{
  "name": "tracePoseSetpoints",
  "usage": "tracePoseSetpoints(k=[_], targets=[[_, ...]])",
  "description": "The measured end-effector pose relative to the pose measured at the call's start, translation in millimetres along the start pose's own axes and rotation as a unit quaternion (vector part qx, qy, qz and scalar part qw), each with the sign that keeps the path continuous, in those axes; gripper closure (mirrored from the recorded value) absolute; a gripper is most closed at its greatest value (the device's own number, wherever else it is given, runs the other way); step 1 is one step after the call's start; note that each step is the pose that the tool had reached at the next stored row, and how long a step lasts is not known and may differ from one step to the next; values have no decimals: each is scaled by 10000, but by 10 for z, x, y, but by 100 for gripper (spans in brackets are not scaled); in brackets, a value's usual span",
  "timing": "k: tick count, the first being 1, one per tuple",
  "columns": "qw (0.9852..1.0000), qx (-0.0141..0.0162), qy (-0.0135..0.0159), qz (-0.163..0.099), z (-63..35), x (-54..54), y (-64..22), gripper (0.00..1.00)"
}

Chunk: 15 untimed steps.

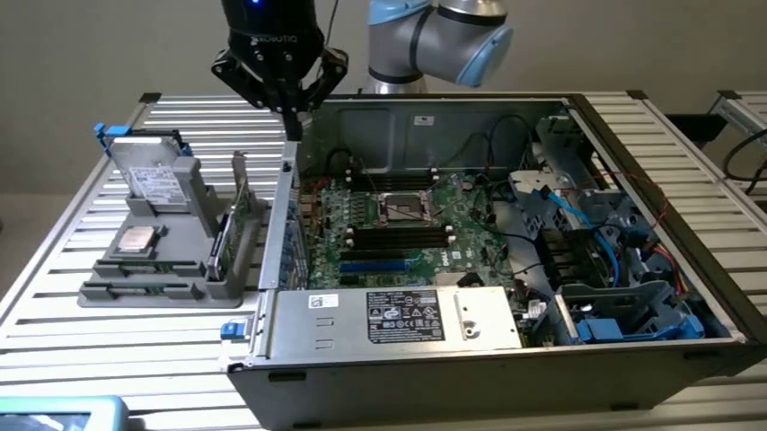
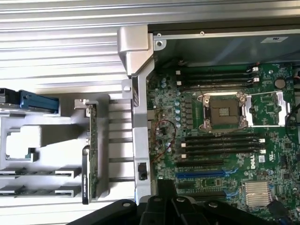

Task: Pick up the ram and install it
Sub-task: 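Reach for the ram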

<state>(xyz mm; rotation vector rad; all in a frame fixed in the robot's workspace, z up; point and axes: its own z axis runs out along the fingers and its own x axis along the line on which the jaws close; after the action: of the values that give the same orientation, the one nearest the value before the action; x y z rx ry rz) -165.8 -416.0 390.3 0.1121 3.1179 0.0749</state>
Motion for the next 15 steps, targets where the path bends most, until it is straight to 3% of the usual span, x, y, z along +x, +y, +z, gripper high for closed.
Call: tracePoseSetpoints(k=[7,15], targets=[[10000,0,0,0,20,211,-144,89],[10000,0,0,0,82,527,-229,89]])
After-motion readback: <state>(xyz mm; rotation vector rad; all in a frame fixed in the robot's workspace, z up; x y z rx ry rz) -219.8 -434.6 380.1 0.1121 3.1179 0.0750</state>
